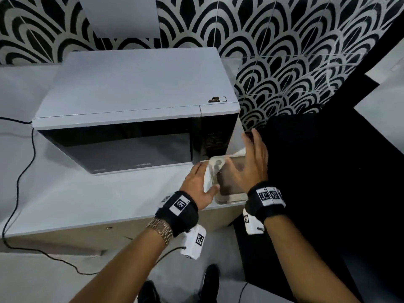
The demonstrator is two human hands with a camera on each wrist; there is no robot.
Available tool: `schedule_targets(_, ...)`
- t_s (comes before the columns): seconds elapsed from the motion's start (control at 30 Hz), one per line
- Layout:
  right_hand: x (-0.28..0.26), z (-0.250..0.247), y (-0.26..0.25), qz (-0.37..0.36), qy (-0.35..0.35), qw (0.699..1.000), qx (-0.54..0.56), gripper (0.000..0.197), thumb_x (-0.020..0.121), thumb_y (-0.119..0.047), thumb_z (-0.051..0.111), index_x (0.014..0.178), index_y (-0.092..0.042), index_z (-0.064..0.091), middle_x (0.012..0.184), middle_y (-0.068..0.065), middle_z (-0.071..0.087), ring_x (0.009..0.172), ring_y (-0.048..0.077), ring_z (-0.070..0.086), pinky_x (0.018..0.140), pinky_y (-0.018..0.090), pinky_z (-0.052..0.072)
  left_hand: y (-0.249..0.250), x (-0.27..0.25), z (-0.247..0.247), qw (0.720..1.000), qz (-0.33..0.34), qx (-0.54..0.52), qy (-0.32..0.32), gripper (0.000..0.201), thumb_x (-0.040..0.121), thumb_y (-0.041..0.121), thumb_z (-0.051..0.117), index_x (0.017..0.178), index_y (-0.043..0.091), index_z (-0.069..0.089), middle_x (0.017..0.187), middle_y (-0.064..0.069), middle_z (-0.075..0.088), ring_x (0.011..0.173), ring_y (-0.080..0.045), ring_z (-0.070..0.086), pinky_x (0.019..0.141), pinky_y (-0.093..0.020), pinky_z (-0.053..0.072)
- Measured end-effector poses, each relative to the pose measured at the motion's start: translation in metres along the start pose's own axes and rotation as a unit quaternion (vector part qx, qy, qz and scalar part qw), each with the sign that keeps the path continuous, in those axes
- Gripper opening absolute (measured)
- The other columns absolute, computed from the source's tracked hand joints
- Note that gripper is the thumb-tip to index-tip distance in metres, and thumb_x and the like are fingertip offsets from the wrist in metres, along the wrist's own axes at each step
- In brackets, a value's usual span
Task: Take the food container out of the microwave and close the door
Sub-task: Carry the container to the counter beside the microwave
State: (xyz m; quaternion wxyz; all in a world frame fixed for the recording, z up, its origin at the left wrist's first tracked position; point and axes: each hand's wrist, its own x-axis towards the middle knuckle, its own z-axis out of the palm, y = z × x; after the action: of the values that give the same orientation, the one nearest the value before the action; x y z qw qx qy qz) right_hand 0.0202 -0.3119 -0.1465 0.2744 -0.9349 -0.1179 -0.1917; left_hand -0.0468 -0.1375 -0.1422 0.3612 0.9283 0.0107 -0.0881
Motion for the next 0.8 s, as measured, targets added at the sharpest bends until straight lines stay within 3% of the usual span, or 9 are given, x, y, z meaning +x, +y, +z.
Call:
schedule_targets(0.1, -0.023, 0.011, 0.035, 0.126, -0.081, 0.989, -0.006, 0.087, 0.080, -0.057, 0.068, 0.150, -0.016, 0.036, 0.161, 0.019, 0.026, 0.145, 0.038, 0.030, 0.116, 0.053, 0.031, -0.002, 0.016, 0.032, 0.993, -0.098, -0.062, -0.032, 0.079, 0.087, 0.047, 0.062, 0.151, 0.013, 0.030, 0.150, -0.012, 0.046, 0.133, -0.030, 0.050, 0.111, -0.038, 0.041)
schedule_targets(0.17, -0.029, 0.016, 0.051, 0.197, -0.147, 0.969, 0.020, 0.092, 0.079, -0.060, 0.071, 0.153, -0.024, 0.030, 0.159, 0.015, 0.030, 0.142, 0.036, 0.037, 0.112, 0.046, 0.036, -0.002, 0.024, 0.042, 0.982, -0.151, -0.094, -0.056, 0.075, 0.088, 0.051, 0.060, 0.147, 0.015, 0.032, 0.141, -0.013, 0.056, 0.126, -0.033, 0.055, 0.103, -0.036, 0.046)
schedule_targets(0.3, -0.033, 0.025, 0.065, 0.312, -0.183, 0.925, 0.117, 0.101, 0.070, -0.073, 0.070, 0.153, -0.039, 0.022, 0.145, 0.008, 0.052, 0.131, 0.032, 0.052, 0.109, 0.041, 0.044, -0.006, 0.034, 0.052, 0.983, -0.158, -0.069, -0.060, 0.070, 0.086, 0.059, 0.058, 0.137, 0.014, 0.042, 0.120, -0.013, 0.069, 0.114, -0.034, 0.062, 0.090, -0.032, 0.047)
schedule_targets(0.43, -0.032, 0.022, 0.058, 0.332, -0.179, 0.916, 0.135, 0.102, 0.071, -0.068, 0.074, 0.154, -0.035, 0.024, 0.136, 0.008, 0.060, 0.125, 0.032, 0.057, 0.105, 0.037, 0.047, -0.008, 0.035, 0.053, 0.987, -0.143, -0.037, -0.065, 0.060, 0.086, 0.061, 0.055, 0.119, 0.010, 0.055, 0.105, -0.012, 0.070, 0.098, -0.032, 0.063, 0.082, -0.035, 0.048)
schedule_targets(0.53, -0.041, 0.025, 0.039, 0.317, -0.204, 0.918, 0.120, 0.106, 0.072, -0.069, 0.071, 0.156, -0.029, 0.020, 0.137, 0.011, 0.059, 0.124, 0.034, 0.058, 0.103, 0.040, 0.048, -0.014, 0.019, 0.050, 0.982, -0.166, -0.081, -0.038, 0.048, 0.086, 0.052, 0.061, 0.103, 0.008, 0.051, 0.088, -0.006, 0.061, 0.085, -0.028, 0.055, 0.072, -0.031, 0.040)
schedule_targets(0.57, -0.047, 0.027, 0.032, 0.320, -0.208, 0.916, 0.122, 0.110, 0.070, -0.074, 0.069, 0.156, -0.030, 0.017, 0.139, 0.012, 0.058, 0.125, 0.035, 0.057, 0.105, 0.043, 0.048, -0.019, 0.011, 0.048, 0.981, -0.168, -0.092, -0.034, 0.046, 0.085, 0.050, 0.062, 0.104, 0.010, 0.050, 0.089, -0.005, 0.061, 0.087, -0.029, 0.056, 0.073, -0.031, 0.041)
schedule_targets(0.67, -0.075, 0.036, 0.005, 0.333, -0.217, 0.909, 0.127, 0.122, 0.061, -0.085, 0.061, 0.158, -0.030, 0.011, 0.146, 0.013, 0.052, 0.133, 0.034, 0.050, 0.110, 0.046, 0.043, -0.044, -0.017, 0.039, 0.982, -0.155, -0.102, -0.037, 0.056, 0.082, 0.050, 0.061, 0.126, 0.017, 0.050, 0.115, -0.009, 0.066, 0.105, -0.029, 0.060, 0.089, -0.034, 0.048)
schedule_targets(0.8, -0.102, 0.056, -0.044, 0.307, -0.250, 0.904, 0.158, 0.133, 0.054, -0.087, 0.061, 0.159, -0.026, 0.008, 0.148, 0.010, 0.051, 0.135, 0.029, 0.051, 0.112, 0.041, 0.043, -0.090, -0.058, 0.020, 0.976, -0.181, -0.122, -0.023, 0.069, 0.076, 0.053, 0.060, 0.134, 0.018, 0.046, 0.126, -0.009, 0.063, 0.115, -0.029, 0.059, 0.098, -0.039, 0.049)
